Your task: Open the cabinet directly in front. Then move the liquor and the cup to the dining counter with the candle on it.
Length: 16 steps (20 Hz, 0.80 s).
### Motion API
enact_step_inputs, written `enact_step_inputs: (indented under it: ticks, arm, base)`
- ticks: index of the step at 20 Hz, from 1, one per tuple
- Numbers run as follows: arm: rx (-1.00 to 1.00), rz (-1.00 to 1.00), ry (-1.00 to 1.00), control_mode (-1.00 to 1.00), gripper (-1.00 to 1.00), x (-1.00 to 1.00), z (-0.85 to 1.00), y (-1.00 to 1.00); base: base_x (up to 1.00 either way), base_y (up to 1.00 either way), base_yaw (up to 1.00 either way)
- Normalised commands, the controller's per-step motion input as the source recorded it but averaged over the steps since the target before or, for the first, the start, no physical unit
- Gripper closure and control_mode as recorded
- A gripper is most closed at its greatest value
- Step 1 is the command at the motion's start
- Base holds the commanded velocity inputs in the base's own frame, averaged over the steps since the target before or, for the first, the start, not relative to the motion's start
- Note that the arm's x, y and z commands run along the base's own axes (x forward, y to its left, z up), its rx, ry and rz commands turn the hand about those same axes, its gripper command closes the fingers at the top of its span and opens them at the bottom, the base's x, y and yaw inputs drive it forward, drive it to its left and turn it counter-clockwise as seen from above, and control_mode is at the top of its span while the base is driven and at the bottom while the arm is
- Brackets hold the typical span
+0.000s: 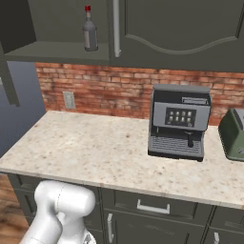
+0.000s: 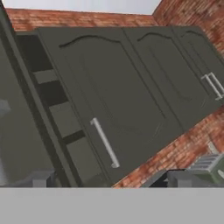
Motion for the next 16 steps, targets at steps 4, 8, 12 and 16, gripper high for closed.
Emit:
enact_step_inputs:
  ticks: [4, 8, 12, 16]
  arm:
    - [0.14, 0.16, -0.04, -1.00, -1.00, 0.13, 0.16, -0.89]
    - [0.08, 0.35, 0.04, -1.00, -1.00, 0.69, 0.00, -0.72]
    - [0.10, 0.35, 0.00, -1.00, -1.00, 0.22, 0.00, -0.71]
    - [0.12, 0.34, 0.01, -1.00, -1.00, 0.08, 0.00, -0.63]
  base:
    - [0.00, 0.00, 0.00]
    - [0.00, 0.00, 0.00]
    - [0.00, 0.00, 0.00]
    - [0.00, 0.00, 0.00]
